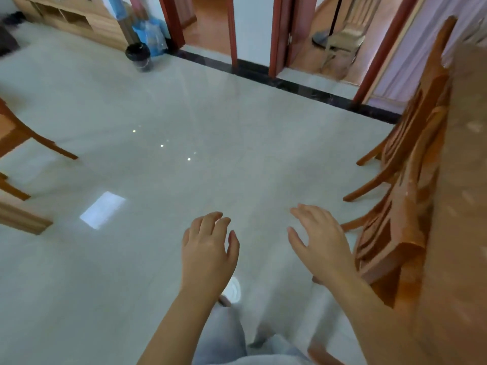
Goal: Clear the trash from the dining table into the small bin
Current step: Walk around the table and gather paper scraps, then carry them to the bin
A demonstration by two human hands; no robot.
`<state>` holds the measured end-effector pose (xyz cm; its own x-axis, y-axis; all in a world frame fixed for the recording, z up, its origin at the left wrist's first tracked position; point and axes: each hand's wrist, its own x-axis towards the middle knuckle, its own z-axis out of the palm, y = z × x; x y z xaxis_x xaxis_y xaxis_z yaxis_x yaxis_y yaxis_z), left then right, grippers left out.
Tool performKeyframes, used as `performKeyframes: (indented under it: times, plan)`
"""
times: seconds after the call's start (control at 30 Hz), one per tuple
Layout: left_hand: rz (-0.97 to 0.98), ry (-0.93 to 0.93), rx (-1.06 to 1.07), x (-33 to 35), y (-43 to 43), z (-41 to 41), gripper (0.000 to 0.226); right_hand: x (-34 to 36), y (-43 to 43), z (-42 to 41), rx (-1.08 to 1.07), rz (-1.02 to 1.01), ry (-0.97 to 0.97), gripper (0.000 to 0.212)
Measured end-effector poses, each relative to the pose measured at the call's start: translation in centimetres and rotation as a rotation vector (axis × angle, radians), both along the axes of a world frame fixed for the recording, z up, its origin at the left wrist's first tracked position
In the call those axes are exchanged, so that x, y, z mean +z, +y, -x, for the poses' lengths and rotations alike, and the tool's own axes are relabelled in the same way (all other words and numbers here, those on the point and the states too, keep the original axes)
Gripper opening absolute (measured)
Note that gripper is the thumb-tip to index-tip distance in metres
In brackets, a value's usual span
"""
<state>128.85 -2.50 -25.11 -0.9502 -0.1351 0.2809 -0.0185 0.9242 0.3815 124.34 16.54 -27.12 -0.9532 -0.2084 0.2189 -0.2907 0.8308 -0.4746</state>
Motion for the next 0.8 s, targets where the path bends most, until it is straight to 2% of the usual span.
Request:
performKeyframes:
  times: [0.2,0.43,0.63,0.8]
  plan:
    - [-0.032,0.026,-0.187,-0.5,-3.1,14.2,0.019,-0.3,-2.6,10.8,-0.178,-0.029,-0.022,0.031]
    - [-0.048,0.051,-0.362,1.2,-5.0,30.8,0.023,2.9,-4.7,23.6,-0.345,-0.004,0.023,0.030]
    - [-0.046,-0.004,-0.582,1.0,0.9,41.7,0.024,3.1,0.3,30.3,-0.577,-0.024,0.004,0.033]
    - [-0.032,0.003,-0.718,0.6,9.1,51.5,0.023,2.6,6.5,37.7,-0.721,-0.042,0.067,0.034]
